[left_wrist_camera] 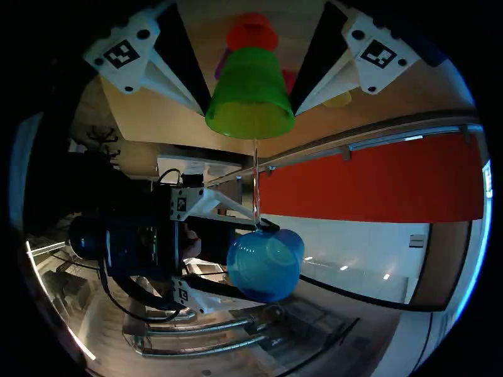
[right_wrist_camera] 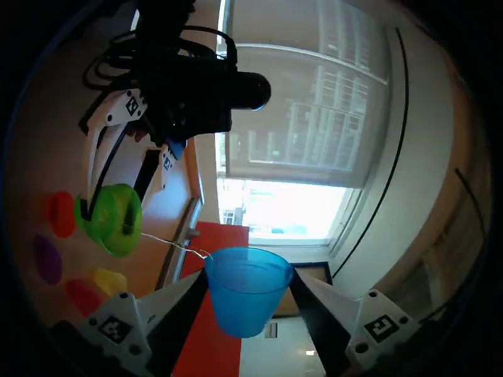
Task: Pour water
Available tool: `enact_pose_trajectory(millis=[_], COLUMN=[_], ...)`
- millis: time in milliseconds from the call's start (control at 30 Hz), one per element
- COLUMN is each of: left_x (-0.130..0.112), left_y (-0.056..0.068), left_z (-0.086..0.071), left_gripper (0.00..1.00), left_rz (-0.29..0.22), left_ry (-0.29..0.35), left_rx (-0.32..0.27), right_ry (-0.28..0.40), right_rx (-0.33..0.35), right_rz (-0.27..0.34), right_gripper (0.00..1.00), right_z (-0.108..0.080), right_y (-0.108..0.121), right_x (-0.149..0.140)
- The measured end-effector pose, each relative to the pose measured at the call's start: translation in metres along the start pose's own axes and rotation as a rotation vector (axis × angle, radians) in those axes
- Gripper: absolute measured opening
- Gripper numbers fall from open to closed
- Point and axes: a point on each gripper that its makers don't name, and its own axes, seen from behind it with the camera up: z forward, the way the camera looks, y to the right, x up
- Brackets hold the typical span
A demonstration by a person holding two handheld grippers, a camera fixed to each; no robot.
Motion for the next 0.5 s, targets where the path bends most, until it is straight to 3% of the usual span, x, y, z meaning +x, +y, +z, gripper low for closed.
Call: enact_pose_trajectory(millis=[500], left_x=[-0.0012], left_y=[-0.0004], left_z=[-0.0005], left_gripper=[0.86], left_rz=[0.001], left_ry=[-0.001], left_rx=[0.002], right_ry=[0.004], right_rx=[0.001], right_rz=[0.002], right_gripper=[0.93], right_z=[0.0010], right_y=[-0.0024], right_x=[0.0025])
